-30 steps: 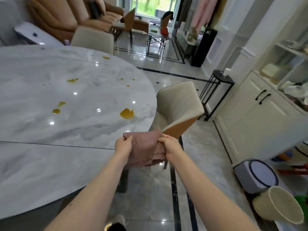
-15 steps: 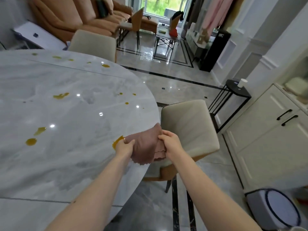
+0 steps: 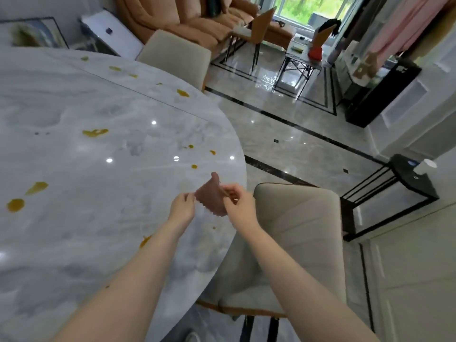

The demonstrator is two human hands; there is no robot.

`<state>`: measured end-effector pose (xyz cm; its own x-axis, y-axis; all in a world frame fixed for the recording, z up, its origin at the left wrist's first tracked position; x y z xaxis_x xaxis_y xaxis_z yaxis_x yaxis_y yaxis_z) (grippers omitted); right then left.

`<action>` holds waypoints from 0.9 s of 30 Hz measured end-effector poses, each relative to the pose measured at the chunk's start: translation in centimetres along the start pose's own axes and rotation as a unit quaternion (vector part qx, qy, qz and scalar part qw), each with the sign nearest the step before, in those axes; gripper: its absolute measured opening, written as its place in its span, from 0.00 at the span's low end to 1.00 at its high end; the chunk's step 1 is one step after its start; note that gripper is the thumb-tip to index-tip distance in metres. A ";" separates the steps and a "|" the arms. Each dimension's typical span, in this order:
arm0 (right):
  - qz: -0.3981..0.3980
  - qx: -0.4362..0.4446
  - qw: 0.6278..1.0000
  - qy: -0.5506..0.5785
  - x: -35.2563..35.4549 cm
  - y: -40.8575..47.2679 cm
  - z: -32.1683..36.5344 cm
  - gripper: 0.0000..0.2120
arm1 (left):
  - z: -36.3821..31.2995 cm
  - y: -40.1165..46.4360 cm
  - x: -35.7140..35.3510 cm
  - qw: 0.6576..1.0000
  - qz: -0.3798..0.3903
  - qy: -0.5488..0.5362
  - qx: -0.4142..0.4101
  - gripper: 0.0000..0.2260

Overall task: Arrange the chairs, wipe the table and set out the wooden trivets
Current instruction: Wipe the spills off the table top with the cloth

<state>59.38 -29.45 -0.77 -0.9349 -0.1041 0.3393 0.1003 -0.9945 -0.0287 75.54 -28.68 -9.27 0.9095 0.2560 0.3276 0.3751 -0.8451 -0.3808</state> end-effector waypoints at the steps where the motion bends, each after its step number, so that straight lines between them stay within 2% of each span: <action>1: 0.046 0.001 0.999 -0.030 -1.2 -0.4 -1.5 0.11 | 0.7 0.2 1.3 0.999 -0.035 0.028 -0.012 0.10; 3: 0.144 -0.006 0.984 -0.106 -3.7 -1.4 -4.5 0.11 | 1.9 -0.1 4.4 0.989 -0.106 0.096 -0.046 0.11; 4: 0.166 0.000 0.976 -0.142 -4.7 -1.7 -5.7 0.11 | 2.7 -0.3 6.0 0.980 -0.140 0.129 -0.064 0.12; 8: 0.103 0.068 0.969 -0.216 -6.2 -0.5 -6.8 0.13 | 5.6 -2.1 10.5 0.931 -0.224 0.265 -0.117 0.12; 12: 0.135 0.059 0.922 -0.359 -9.5 0.1 -9.0 0.23 | 10.0 -3.5 12.0 0.894 -0.193 0.387 -0.117 0.22; 15: 0.143 0.058 0.882 -0.444 -10.2 -0.5 -11.4 0.31 | 12.1 -4.6 12.3 0.859 -0.175 0.462 -0.139 0.23; 17: 0.131 0.062 0.866 -0.479 -10.2 -1.0 -12.4 0.34 | 12.9 -5.1 12.6 0.842 -0.169 0.489 -0.150 0.23; 22: 0.132 0.056 0.861 -0.487 -11.0 -5.8 -12.9 0.32 | 14.5 -6.2 13.3 0.848 -0.156 0.490 -0.131 0.25; 27: 0.150 0.048 0.863 -0.481 -14.2 -9.1 -11.7 0.37 | 15.5 -6.2 12.8 0.847 -0.144 0.495 -0.130 0.25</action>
<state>67.76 -18.99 -16.31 -0.1517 -0.2574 0.9543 0.3591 -0.9139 -0.1894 87.57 -12.88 -16.10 0.1422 0.0582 0.9881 0.3868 -0.9222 -0.0013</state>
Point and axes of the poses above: each hand's wrist, its own y-axis towards the middle knuckle, its own x-axis out of the back of the hand, z = x × y, the point moved 7 cm from there along y, towards the middle knuckle, and after that the axes turned 6 degrees about y, right-handed, at the moved point
